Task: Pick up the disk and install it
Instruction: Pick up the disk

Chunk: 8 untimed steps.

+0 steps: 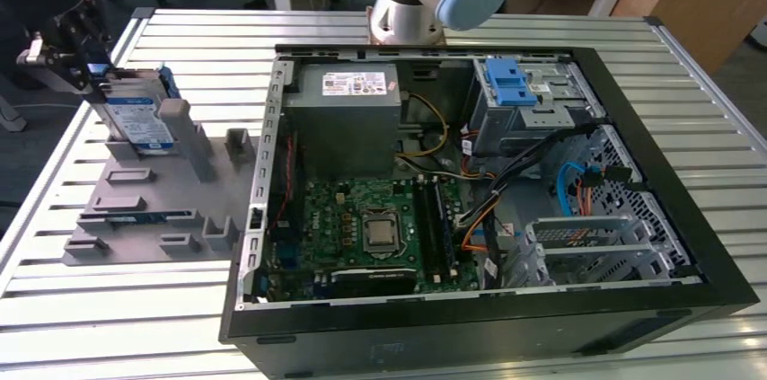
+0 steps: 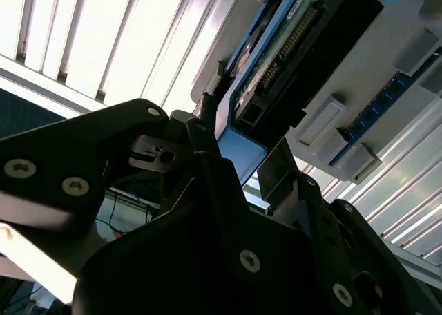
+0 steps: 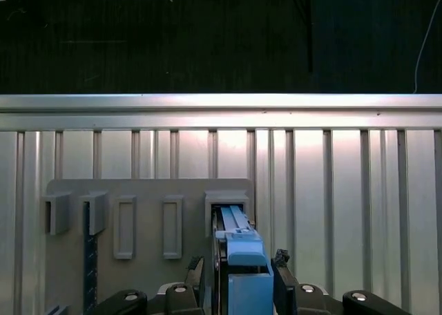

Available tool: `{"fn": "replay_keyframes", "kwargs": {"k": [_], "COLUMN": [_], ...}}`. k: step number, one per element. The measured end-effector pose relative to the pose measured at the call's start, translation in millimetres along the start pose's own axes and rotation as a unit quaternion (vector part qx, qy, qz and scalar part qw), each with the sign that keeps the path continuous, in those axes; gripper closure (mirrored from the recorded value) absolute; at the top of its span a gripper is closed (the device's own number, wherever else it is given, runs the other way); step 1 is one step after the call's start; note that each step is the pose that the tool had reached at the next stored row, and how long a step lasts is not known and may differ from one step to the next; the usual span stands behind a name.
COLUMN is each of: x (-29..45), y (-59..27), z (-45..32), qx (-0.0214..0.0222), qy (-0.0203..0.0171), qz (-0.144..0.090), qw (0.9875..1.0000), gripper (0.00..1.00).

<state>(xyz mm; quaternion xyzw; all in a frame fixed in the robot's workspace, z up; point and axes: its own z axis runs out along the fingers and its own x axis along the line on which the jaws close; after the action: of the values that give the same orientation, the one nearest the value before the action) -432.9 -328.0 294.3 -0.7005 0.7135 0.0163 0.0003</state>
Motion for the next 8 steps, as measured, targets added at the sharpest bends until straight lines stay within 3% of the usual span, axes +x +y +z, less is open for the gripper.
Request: {"fn": "replay_keyframes", "kwargs": {"k": [8], "x": [0.3], "y": [-0.1], "z": [2.8], "qx": [-0.0001], "qy": [0.0], "qz": [0.0], "qw": [1.0], "gripper": [0.5]}}
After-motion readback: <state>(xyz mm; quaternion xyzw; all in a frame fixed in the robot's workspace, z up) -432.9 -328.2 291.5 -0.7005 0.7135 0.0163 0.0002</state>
